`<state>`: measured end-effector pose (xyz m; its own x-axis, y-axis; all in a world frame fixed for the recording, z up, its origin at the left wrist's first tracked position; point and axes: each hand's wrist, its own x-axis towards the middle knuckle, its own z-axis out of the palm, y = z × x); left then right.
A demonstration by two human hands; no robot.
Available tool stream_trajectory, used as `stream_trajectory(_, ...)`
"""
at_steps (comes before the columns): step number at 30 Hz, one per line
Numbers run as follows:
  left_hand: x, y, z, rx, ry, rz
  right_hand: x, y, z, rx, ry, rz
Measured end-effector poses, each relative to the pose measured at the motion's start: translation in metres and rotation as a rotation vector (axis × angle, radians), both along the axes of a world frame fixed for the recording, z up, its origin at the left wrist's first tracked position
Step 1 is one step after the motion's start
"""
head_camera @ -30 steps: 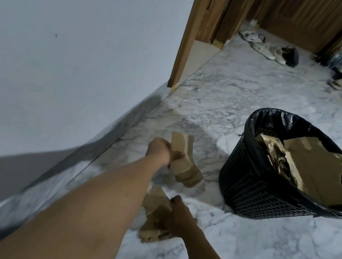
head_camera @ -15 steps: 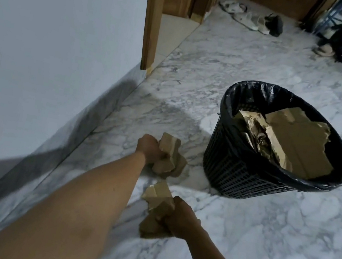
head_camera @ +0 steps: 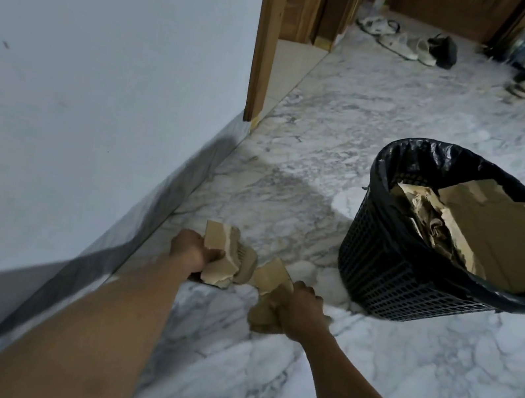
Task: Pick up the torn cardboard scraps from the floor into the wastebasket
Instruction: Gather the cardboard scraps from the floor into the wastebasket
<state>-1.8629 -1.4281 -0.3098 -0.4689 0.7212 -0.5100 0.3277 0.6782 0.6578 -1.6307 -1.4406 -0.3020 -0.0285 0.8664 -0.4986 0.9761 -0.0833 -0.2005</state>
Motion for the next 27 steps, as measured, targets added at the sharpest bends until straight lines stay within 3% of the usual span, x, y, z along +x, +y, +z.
stream_trajectory(7,0.014,-0.009,0.001,0.019,-0.051,0.088,-0.004,-0.008,0.007,0.076,0.037,-0.041)
stream_trajectory(12,0.035,-0.016,0.041,0.115,0.023,0.084,-0.010,-0.009,0.045,0.195,0.109,-0.001)
stream_trajectory(16,0.047,0.011,0.119,0.325,0.106,0.021,-0.012,0.018,0.130,0.333,0.251,0.050)
stream_trajectory(21,0.096,0.038,0.249,0.630,0.187,0.009,0.038,0.041,0.280,0.618,0.235,0.128)
stream_trajectory(23,0.126,0.045,0.292,0.727,0.179,-0.086,0.072,0.041,0.328,0.606,0.152,0.182)
stream_trajectory(27,0.199,0.046,0.346,0.840,0.234,-0.345,0.143,0.018,0.381,0.526,0.193,0.134)
